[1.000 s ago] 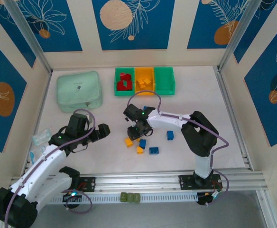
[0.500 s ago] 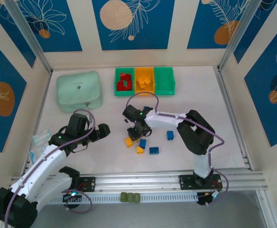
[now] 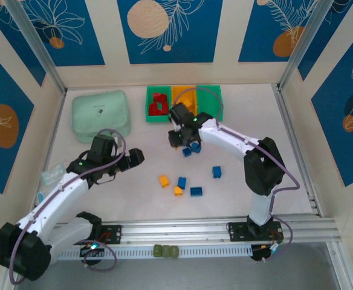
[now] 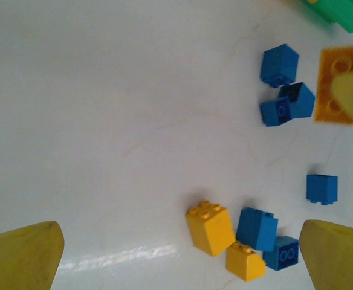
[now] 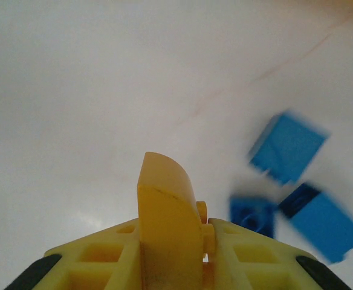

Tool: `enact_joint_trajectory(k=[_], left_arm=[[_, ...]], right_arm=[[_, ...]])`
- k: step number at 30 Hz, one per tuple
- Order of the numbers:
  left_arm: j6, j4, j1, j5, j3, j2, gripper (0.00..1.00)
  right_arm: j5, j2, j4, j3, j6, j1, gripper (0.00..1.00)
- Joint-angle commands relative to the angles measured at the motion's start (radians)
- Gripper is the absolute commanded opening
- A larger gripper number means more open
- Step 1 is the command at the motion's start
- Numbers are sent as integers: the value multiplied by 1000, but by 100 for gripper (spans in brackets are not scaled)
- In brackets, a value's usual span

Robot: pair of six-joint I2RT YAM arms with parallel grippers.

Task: Sort the legos into containers by color
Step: Place the lego in the container.

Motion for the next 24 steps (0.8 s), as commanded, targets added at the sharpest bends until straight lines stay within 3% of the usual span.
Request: enact_joint_trajectory(k=[1,6,12,17,20,24], left_arm=[[35,79,2,38,67,58,99],[37,136,3,64,116,156,99],[35,182,2,77,171,243,99],[43,182,3,86,203,285,99],[43,181,3,88,203,290,99],[41,169,2,108,188,264,99]], right_arm=[[47,53,37,95,26,-59,29],[133,218,27,316,8,-129,29],[97,421,18,580,5,-201,30],[130,580,-134,882,-27,-213,48],[107,556,-138,872,-42,-207,52],[94,417,-84,677,-56,-174,53]])
